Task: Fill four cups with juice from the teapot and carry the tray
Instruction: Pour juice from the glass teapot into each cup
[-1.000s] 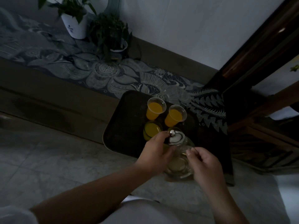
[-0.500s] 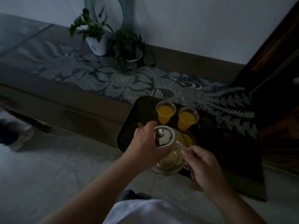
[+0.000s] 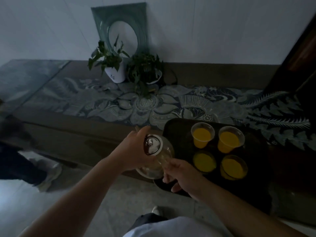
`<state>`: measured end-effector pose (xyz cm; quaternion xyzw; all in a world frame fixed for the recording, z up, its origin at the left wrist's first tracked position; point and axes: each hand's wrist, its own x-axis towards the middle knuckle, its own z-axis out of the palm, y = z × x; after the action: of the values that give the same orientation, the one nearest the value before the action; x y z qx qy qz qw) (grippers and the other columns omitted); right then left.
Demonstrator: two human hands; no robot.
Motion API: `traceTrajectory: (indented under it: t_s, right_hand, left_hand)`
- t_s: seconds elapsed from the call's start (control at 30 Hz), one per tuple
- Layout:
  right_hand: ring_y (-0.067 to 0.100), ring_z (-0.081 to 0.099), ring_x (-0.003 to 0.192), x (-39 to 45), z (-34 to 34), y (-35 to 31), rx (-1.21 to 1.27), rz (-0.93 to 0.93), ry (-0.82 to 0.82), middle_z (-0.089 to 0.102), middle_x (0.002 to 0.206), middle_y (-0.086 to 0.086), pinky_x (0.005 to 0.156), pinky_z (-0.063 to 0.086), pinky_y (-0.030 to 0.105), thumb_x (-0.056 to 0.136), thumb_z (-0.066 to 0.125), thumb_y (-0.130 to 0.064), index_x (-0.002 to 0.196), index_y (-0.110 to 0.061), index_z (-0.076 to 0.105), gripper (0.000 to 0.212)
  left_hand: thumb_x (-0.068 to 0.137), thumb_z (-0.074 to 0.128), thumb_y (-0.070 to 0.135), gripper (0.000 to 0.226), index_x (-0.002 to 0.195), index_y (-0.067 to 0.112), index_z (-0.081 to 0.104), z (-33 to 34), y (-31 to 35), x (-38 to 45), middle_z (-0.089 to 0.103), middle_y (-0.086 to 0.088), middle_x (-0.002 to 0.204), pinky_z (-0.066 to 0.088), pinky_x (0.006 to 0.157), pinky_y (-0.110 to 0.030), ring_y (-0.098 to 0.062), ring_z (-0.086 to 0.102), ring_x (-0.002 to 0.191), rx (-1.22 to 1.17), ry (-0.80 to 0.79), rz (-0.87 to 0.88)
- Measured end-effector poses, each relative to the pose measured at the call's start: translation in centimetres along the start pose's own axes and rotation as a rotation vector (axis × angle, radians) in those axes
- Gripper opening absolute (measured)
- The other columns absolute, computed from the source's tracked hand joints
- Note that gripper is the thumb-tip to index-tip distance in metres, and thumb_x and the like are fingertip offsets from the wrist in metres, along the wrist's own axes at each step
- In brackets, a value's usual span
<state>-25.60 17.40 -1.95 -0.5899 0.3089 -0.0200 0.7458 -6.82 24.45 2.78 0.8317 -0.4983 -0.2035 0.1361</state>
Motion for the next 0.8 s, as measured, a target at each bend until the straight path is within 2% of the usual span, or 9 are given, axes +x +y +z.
traceTrajectory:
  t_s: [0.1,0.17,0.23,0.33,0.4,0.5,0.6,0.67,0.8]
  right_hand:
    - [0.013,0.056,0.077,3.6,2.8,-0.2,-0.048,0.026,-0.009,0.061,0.077,0.005,0.061,0.046,0.018,0.101,0.052,-0.026,0.077,-0.015,0.062,0.029]
    - [0.003,0.060,0.071,6.0,4.5,-0.2,-0.087,0.009,0.015,0.064,0.073,-0.004,0.064,0.046,0.011,0.099,0.056,-0.022,0.075,-0.018,0.065,0.025]
    - [-0.005,0.061,0.066,8.2,6.0,-0.3,-0.148,-0.009,0.024,0.065,0.070,-0.009,0.067,0.046,0.012,0.097,0.059,-0.023,0.073,-0.022,0.066,0.025]
    - [-0.005,0.057,0.057,11.2,7.7,-0.3,-0.209,0.021,0.030,0.063,0.067,-0.009,0.061,0.043,0.013,0.095,0.060,-0.026,0.080,-0.012,0.069,0.023]
    - [-0.003,0.055,0.056,13.1,8.5,-0.2,-0.218,0.032,0.033,0.062,0.066,-0.008,0.061,0.044,0.017,0.094,0.062,-0.027,0.088,-0.004,0.070,0.025]
    - [-0.002,0.057,0.060,15.6,9.4,0.2,-0.231,0.042,0.036,0.064,0.071,-0.005,0.065,0.046,0.020,0.095,0.063,-0.028,0.097,-0.002,0.071,0.027]
    - [-0.005,0.058,0.057,17.5,10.0,0.7,-0.246,0.055,0.057,0.064,0.071,-0.007,0.063,0.046,0.015,0.095,0.063,-0.026,0.101,-0.005,0.071,0.023]
    - [-0.005,0.057,0.054,18.4,10.4,0.9,-0.262,0.049,0.075,0.063,0.069,-0.008,0.060,0.045,0.012,0.096,0.062,-0.026,0.100,-0.005,0.072,0.023]
    - [0.000,0.057,0.058,19.7,11.0,1.3,-0.295,0.036,0.103,0.062,0.067,-0.009,0.064,0.046,0.017,0.095,0.063,-0.028,0.097,-0.009,0.073,0.022]
  left_hand:
    - [0.065,0.082,0.046,0.108,0.151,0.028,0.019,-1.9,-3.2,2.6,0.050,-0.003,0.129,0.039,0.097,-0.024,-0.018,0.045,0.124,0.122,-0.088,0.123]
    - [0.069,0.080,0.047,0.108,0.153,0.027,0.015,-3.0,-4.9,4.3,0.048,-0.001,0.137,0.040,0.102,-0.030,-0.018,0.041,0.129,0.243,-0.137,0.208]
    - [0.069,0.078,0.050,0.110,0.154,0.026,0.011,-3.8,-6.5,6.0,0.044,0.001,0.144,0.037,0.104,-0.032,-0.017,0.037,0.134,0.354,-0.189,0.287]
    - [0.068,0.076,0.059,0.110,0.153,0.025,0.014,-4.3,-9.2,8.6,0.040,0.005,0.149,0.034,0.104,-0.031,-0.016,0.031,0.135,0.471,-0.260,0.374]
    - [0.069,0.072,0.063,0.103,0.151,0.027,0.021,-4.3,-10.8,10.2,0.036,0.006,0.151,0.034,0.104,-0.032,-0.018,0.031,0.134,0.533,-0.295,0.429]
    - [0.070,0.069,0.061,0.096,0.150,0.029,0.024,-4.3,-12.7,11.9,0.033,0.004,0.151,0.037,0.105,-0.036,-0.021,0.032,0.132,0.558,-0.329,0.466]
    - [0.073,0.071,0.055,0.094,0.149,0.029,0.023,-4.0,-13.9,13.1,0.032,0.004,0.151,0.037,0.105,-0.037,-0.023,0.030,0.133,0.575,-0.350,0.483]
    - [0.073,0.072,0.053,0.093,0.149,0.030,0.023,-3.8,-14.5,13.8,0.033,0.004,0.150,0.039,0.103,-0.037,-0.022,0.032,0.132,0.581,-0.352,0.494]
    - [0.072,0.074,0.053,0.094,0.148,0.029,0.024,-3.6,-15.4,14.6,0.032,0.004,0.151,0.037,0.104,-0.036,-0.021,0.032,0.133,0.567,-0.348,0.528]
